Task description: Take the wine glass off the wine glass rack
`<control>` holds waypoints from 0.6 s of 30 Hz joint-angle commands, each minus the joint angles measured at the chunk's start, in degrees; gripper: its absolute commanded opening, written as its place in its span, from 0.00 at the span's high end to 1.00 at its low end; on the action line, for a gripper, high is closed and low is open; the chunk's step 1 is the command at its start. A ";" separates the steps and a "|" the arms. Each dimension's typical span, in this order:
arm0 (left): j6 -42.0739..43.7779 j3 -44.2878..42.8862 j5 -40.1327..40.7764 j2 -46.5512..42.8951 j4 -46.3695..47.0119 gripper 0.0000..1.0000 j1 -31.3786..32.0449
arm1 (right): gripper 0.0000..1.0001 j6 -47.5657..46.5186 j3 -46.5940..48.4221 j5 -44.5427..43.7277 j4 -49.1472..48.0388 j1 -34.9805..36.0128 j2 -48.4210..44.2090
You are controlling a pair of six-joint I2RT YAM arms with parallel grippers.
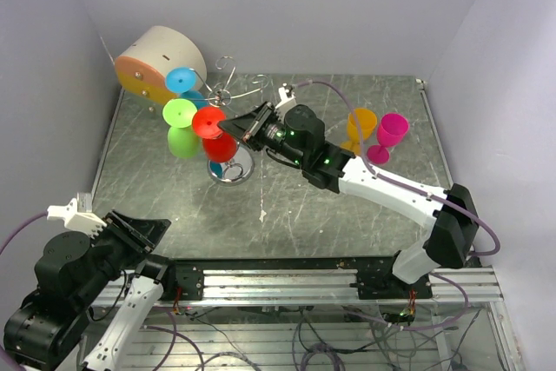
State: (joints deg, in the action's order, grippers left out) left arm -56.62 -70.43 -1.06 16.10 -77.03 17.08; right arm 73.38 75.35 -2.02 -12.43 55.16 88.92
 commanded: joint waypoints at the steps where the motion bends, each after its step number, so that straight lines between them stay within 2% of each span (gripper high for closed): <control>1: -0.29 -0.05 0.67 -1.23 -0.64 0.55 0.22 | 1.00 0.42 -1.56 -5.56 -3.92 0.71 -2.38; 12: -0.78 1.29 -0.08 -0.99 1.27 0.55 0.23 | 1.00 -1.54 -10.33 -14.96 -6.86 1.89 -11.69; 18: -0.91 1.34 -0.28 -0.72 1.70 0.55 0.23 | 1.00 -2.33 -10.65 -14.94 -8.32 1.82 -11.97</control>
State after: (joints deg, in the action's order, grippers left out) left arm -57.30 -69.14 -1.10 15.59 -77.10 17.10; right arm 72.42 64.47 -14.63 -17.47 56.95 76.95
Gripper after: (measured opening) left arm 0.451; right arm 0.010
